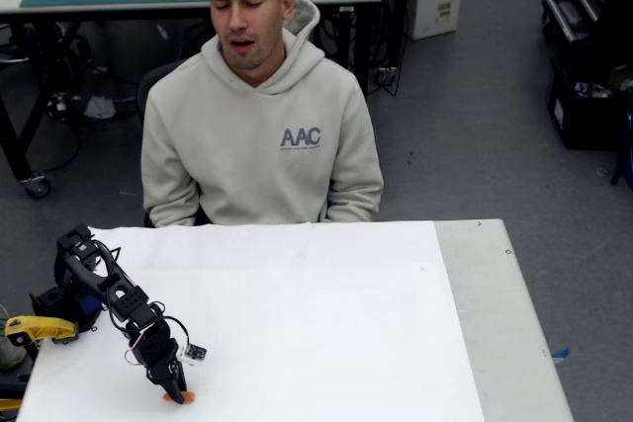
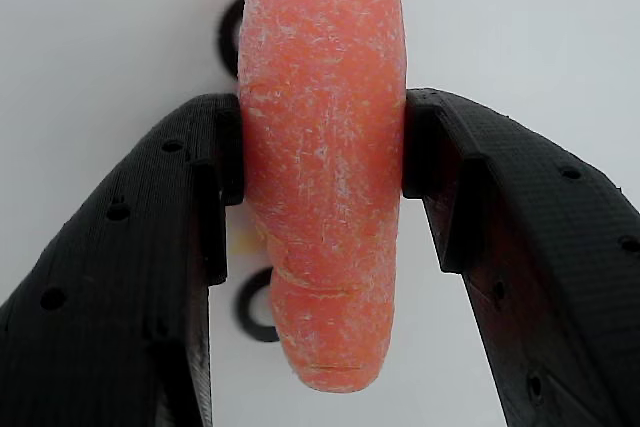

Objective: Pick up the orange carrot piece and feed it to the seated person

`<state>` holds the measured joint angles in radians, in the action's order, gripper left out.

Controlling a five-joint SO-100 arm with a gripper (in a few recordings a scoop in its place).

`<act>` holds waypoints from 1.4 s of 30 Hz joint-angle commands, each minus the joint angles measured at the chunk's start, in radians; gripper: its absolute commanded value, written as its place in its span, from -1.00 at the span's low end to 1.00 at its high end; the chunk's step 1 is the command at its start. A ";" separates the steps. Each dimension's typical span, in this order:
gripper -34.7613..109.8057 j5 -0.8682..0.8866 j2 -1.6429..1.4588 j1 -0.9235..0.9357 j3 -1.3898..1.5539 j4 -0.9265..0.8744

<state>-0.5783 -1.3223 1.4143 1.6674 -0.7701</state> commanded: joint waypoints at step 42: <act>-0.55 -0.031 -0.215 -0.793 -1.045 0.014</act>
<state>-0.5906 -1.4297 0.6627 0.7777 -0.7670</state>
